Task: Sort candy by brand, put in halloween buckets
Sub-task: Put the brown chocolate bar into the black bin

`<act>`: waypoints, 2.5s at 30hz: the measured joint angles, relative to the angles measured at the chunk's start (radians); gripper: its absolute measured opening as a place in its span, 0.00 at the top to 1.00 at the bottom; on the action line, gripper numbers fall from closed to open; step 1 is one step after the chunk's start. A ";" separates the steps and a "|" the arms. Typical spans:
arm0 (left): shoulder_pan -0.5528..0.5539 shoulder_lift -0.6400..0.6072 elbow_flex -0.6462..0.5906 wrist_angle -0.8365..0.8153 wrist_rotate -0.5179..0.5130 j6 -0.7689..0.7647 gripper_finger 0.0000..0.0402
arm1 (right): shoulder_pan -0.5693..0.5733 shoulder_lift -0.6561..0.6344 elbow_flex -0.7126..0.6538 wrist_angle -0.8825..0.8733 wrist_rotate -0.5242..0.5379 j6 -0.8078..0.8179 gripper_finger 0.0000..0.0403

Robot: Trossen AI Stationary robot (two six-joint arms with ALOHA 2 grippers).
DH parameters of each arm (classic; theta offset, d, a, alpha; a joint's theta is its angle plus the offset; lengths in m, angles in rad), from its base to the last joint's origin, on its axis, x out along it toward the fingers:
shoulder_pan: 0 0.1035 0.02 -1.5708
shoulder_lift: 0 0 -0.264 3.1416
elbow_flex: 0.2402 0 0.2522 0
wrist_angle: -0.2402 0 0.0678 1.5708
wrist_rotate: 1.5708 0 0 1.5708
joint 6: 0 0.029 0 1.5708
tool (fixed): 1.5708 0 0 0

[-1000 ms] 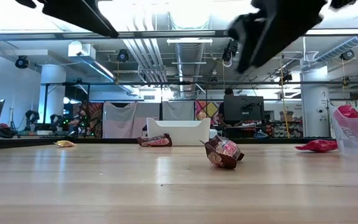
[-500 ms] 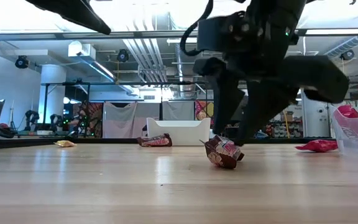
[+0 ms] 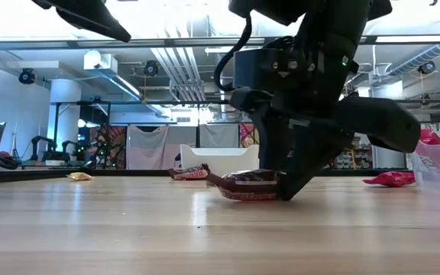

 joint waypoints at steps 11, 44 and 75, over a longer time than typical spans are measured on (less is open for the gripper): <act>-0.032 0.016 -0.029 0.061 0.001 -0.041 0.41 | -0.040 -0.016 -0.004 0.052 -0.005 0.122 0.89; -0.059 0.156 -0.143 0.419 0.043 0.082 0.92 | -0.136 -0.067 0.014 0.554 -0.341 0.278 0.79; -0.204 0.071 0.193 -0.970 0.760 -0.654 0.88 | -0.229 -0.366 0.015 -0.044 -0.309 0.484 0.38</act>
